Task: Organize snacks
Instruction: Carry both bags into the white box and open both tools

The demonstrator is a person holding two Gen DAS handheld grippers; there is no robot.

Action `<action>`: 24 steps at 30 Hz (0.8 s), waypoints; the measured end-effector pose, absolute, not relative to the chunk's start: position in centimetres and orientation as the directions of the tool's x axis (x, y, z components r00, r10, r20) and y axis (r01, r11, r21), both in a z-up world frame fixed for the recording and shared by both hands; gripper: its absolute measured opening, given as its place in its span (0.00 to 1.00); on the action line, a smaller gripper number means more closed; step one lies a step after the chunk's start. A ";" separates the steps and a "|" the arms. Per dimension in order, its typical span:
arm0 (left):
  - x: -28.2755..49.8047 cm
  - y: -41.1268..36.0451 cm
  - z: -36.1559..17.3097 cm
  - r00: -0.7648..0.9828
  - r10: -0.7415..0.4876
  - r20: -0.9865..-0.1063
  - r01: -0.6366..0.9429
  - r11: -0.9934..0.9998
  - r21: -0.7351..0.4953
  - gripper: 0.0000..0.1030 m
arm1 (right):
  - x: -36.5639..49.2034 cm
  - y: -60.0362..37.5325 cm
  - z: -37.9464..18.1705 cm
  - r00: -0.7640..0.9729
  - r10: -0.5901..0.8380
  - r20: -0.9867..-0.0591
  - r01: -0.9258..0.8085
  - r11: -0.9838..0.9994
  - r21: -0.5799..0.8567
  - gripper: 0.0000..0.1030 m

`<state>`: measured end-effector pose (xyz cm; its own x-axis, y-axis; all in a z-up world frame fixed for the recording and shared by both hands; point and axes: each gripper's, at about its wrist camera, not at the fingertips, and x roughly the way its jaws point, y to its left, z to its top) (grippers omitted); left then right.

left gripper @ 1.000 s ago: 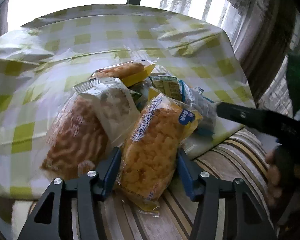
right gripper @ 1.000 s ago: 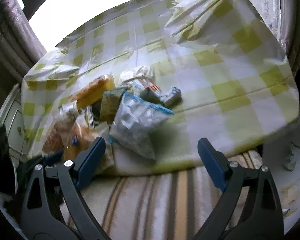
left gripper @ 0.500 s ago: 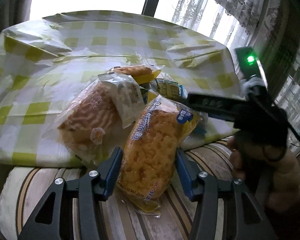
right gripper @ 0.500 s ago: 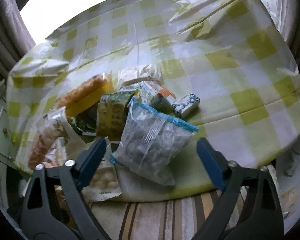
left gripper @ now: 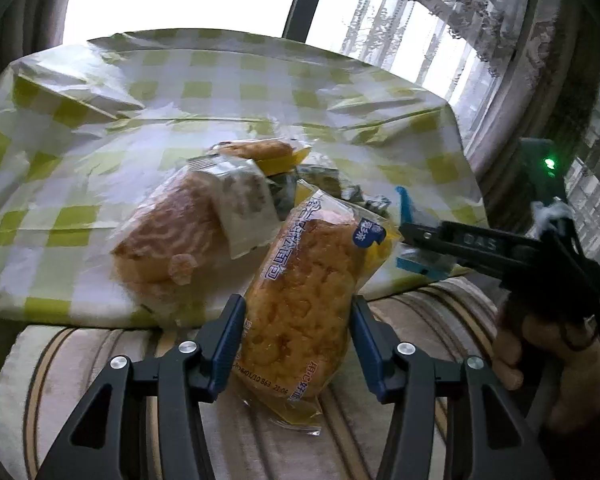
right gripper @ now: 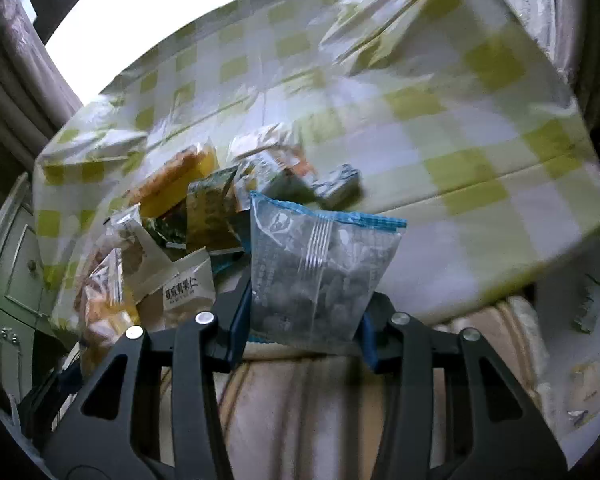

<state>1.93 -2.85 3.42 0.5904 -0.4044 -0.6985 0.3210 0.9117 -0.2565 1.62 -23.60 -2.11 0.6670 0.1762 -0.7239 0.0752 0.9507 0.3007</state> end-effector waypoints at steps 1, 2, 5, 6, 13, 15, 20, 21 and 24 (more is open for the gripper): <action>1.8 -3.3 3.5 0.589 -0.409 -0.697 0.329 0.909 -0.255 0.51 | 1.2 -23.9 -1.9 0.673 0.172 -0.719 0.076 0.951 0.299 0.47; 1.7 -3.5 3.6 0.588 -0.413 -0.695 0.335 0.907 -0.255 0.51 | 0.6 -24.5 -1.7 0.682 0.167 -0.712 0.079 0.951 0.299 0.47; 1.4 -4.8 3.9 0.581 -0.429 -0.691 0.363 0.897 -0.251 0.51 | -0.9 -26.1 -1.2 0.695 0.161 -0.701 0.093 0.946 0.310 0.47; 1.3 -5.4 4.0 0.578 -0.436 -0.689 0.377 0.892 -0.248 0.51 | -1.3 -26.7 -1.2 0.699 0.159 -0.697 0.099 0.944 0.314 0.47; 1.0 -10.0 4.4 0.536 -0.491 -0.687 0.465 0.851 -0.245 0.51 | -4.6 -31.7 -1.2 0.712 0.129 -0.690 0.163 0.926 0.342 0.47; 1.0 -11.4 4.5 0.521 -0.507 -0.686 0.491 0.836 -0.245 0.51 | -5.5 -33.3 -1.4 0.713 0.115 -0.691 0.189 0.918 0.348 0.47; 1.2 -15.8 4.8 0.477 -0.549 -0.686 0.560 0.792 -0.244 0.51 | -7.7 -37.7 -2.2 0.710 0.067 -0.701 0.268 0.895 0.357 0.47; 1.1 -16.9 4.9 0.464 -0.560 -0.686 0.578 0.779 -0.244 0.51 | -8.1 -38.4 -2.4 0.708 0.056 -0.704 0.282 0.892 0.354 0.47; 1.0 -19.8 4.8 0.426 -0.587 -0.688 0.625 0.741 -0.245 0.51 | -9.0 -40.8 -3.1 0.697 0.026 -0.717 0.334 0.873 0.356 0.47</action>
